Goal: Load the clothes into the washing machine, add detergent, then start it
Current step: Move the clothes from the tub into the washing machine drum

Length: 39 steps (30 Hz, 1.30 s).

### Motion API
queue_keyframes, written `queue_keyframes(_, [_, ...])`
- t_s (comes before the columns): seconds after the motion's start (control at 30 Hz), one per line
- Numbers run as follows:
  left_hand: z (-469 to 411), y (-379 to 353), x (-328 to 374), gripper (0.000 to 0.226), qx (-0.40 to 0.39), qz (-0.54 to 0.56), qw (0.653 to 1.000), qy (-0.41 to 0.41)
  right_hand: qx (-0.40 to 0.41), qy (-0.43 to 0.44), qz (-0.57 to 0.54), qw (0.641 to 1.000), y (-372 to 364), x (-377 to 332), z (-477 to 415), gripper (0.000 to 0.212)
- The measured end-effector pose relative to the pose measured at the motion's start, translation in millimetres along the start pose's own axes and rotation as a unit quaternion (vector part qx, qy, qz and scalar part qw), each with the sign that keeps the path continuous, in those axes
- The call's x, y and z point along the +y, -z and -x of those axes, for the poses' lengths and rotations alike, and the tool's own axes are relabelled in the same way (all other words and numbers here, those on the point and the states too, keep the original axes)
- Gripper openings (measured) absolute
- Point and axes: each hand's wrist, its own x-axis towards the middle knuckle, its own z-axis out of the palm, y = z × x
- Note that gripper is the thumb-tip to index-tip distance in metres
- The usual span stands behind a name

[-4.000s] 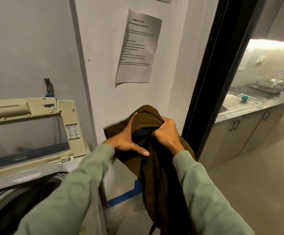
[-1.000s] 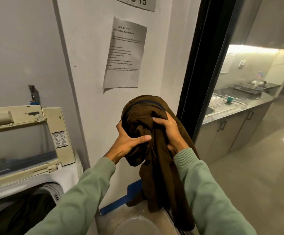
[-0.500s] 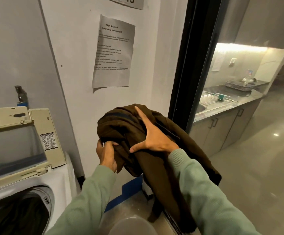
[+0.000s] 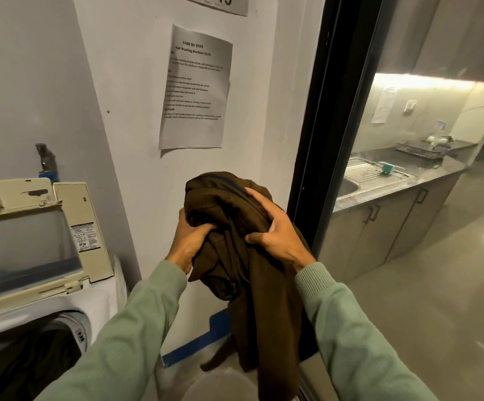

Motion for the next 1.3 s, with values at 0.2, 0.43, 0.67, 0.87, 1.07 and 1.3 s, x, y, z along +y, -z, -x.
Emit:
queue_keyframes(0.2, [5.4, -9.6, -3.4, 0.033, 0.108, 0.062, 0.992, -0.011, -0.032, 0.000, 0.009, 0.999, 17.3, 4.3, 4.2, 0.099])
queue_keyframes(0.43, [10.6, -15.1, 16.5, 0.029, 0.162, 0.119, 0.979, -0.041, -0.092, -0.092, 0.013, 0.991, 36.2, 37.6, 37.6, 0.133])
queue_keyframes(0.67, [35.4, -4.2, 29.1, 0.020, 0.189, 0.161, 0.966, -0.069, 0.035, -0.135, 0.211, 0.968, -0.9, 100.3, 76.1, 0.149])
queue_keyframes(0.87, [46.8, 43.4, 42.4, 0.024, 0.210, 0.286, 0.935, 0.012, 0.133, -0.181, -0.089, 0.970, -47.7, 111.9, 72.5, 0.131])
queue_keyframes(1.07, [85.9, 101.7, 69.6, 0.050, 0.140, 0.333, 0.931, 0.046, 0.018, -0.245, -0.359, 0.901, -121.4, 61.7, 26.7, 0.064])
queue_keyframes(1.3, [140.9, 222.4, 110.0, 0.058, 0.159, 0.299, 0.941, -0.001, 0.050, -0.283, -0.466, 0.837, -247.9, -3.7, -4.5, 0.064])
